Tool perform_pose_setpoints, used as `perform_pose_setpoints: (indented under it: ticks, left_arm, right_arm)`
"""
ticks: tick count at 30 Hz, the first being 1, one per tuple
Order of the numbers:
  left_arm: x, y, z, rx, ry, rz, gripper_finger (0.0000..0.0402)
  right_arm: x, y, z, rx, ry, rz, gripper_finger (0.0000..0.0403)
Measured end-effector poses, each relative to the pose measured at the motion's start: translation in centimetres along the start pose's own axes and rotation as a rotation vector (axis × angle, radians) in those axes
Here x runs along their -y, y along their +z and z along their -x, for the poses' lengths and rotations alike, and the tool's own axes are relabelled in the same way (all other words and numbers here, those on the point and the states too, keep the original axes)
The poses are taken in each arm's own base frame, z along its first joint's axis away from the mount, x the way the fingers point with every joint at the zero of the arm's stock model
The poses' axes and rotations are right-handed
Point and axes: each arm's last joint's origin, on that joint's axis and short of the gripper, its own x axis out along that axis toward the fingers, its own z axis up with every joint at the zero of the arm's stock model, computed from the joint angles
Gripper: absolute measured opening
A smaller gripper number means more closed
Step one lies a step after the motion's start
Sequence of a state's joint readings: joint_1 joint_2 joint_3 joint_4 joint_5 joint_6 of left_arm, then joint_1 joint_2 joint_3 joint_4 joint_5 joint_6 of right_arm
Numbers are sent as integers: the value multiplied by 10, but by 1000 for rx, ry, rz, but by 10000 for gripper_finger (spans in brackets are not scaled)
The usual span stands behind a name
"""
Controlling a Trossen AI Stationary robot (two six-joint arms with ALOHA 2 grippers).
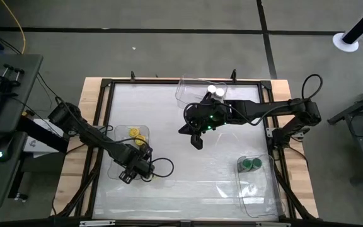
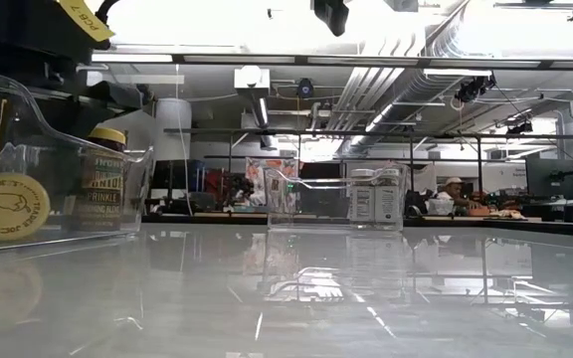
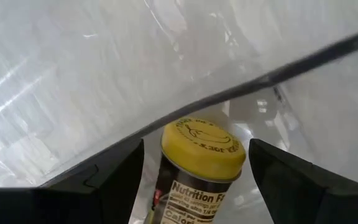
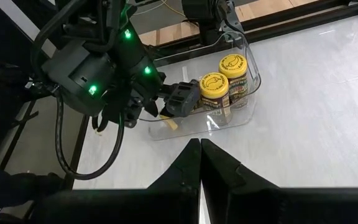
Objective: Sort spices by type
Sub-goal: Put the yellow seasoning bottle into the left transparent bin
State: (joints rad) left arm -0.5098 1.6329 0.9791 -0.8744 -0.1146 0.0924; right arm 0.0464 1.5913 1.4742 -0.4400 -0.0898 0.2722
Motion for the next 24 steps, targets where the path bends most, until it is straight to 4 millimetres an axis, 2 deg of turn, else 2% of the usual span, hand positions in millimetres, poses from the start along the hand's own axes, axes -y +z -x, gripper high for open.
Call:
perform_pose_setpoints:
  ticks: [9, 24]
  left_arm:
    - [-1, -1, -1, -11, -19, -144, 278]
    - [-21, -4, -5, 3, -82, -184, 278]
  right_arm:
    - [0, 0, 0, 0, 0, 0, 0]
    - [0, 0, 0, 0, 0, -18, 0]
